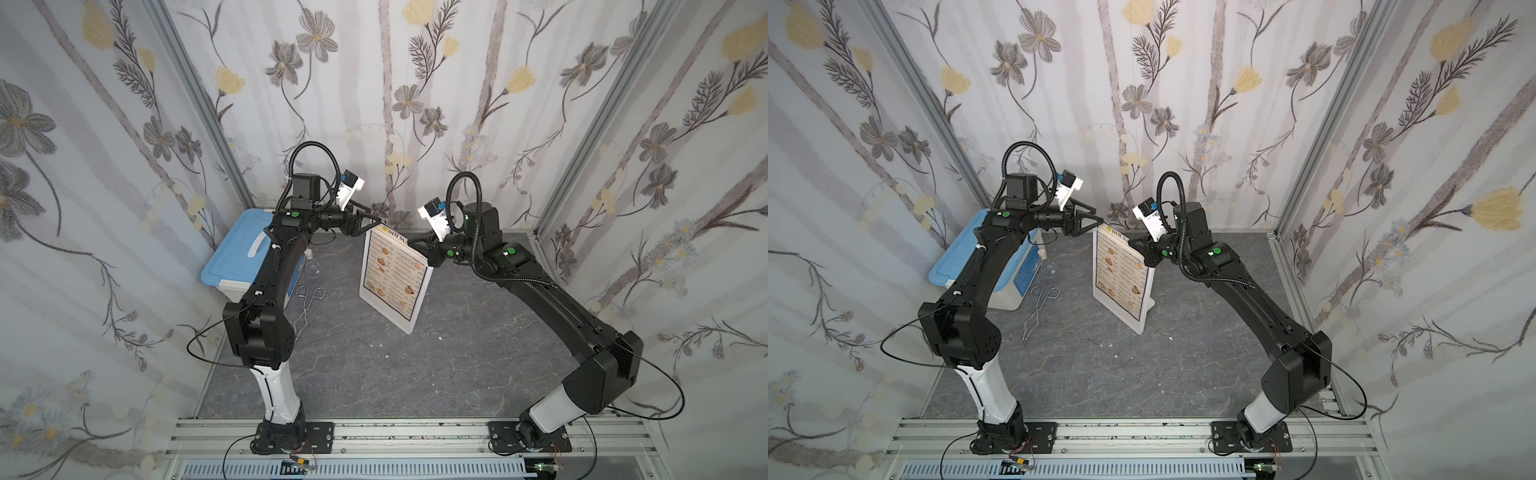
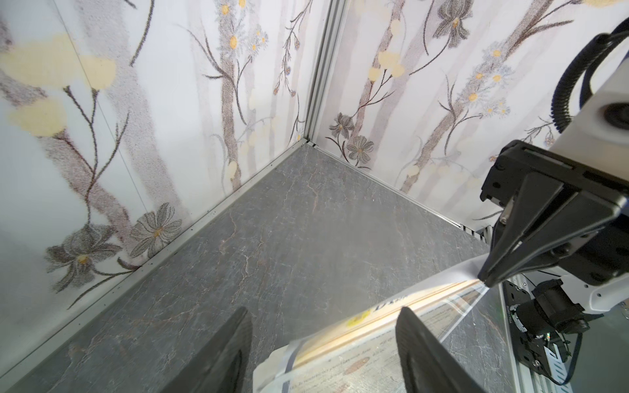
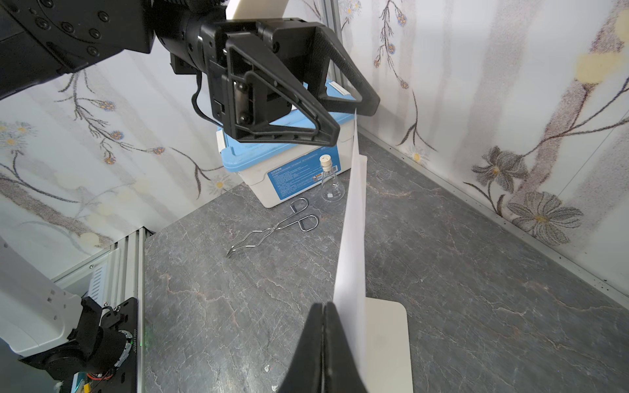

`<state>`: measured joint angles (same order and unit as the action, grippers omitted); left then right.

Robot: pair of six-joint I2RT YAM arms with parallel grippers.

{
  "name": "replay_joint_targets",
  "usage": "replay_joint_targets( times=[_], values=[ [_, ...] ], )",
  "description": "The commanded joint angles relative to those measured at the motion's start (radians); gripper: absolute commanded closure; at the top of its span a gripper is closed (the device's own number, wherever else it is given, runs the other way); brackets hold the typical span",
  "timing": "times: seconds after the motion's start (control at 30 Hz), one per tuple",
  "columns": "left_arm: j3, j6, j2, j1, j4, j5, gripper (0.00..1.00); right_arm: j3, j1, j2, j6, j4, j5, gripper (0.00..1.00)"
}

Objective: Insert the menus into the narrow rack
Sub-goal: Insert the menu into the narrow rack.

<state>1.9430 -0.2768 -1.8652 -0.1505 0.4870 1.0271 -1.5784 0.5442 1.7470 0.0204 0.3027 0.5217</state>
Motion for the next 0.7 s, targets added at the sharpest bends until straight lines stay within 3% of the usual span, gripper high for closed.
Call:
replay_joint_targets(
  times=[0.0,0.17,0.23,0.33,0.67],
  values=[
    [-0.032,0.003,0.027,0.001,-0.093,-0.033,0.28,0.013,0.003,0.005,0.023,0.007,-0.014,0.92],
    [-0.043,0.030,0.036,-0.003,-0.145,-0.055,0.21,0.010,0.003,0.001,0.032,0.014,-0.040,0.88],
    [-0.047,0.033,0.037,-0.008,-0.153,-0.047,0.21,-0.006,0.002,-0.004,0.033,0.012,-0.063,0.73],
    [-0.048,0.033,0.033,-0.009,-0.153,-0.044,0.20,-0.054,-0.003,0.010,0.045,0.042,-0.077,0.66],
    [-0.058,0.033,0.019,-0.014,-0.156,-0.027,0.20,-0.095,-0.045,0.041,0.064,0.106,-0.055,0.58]
  ],
)
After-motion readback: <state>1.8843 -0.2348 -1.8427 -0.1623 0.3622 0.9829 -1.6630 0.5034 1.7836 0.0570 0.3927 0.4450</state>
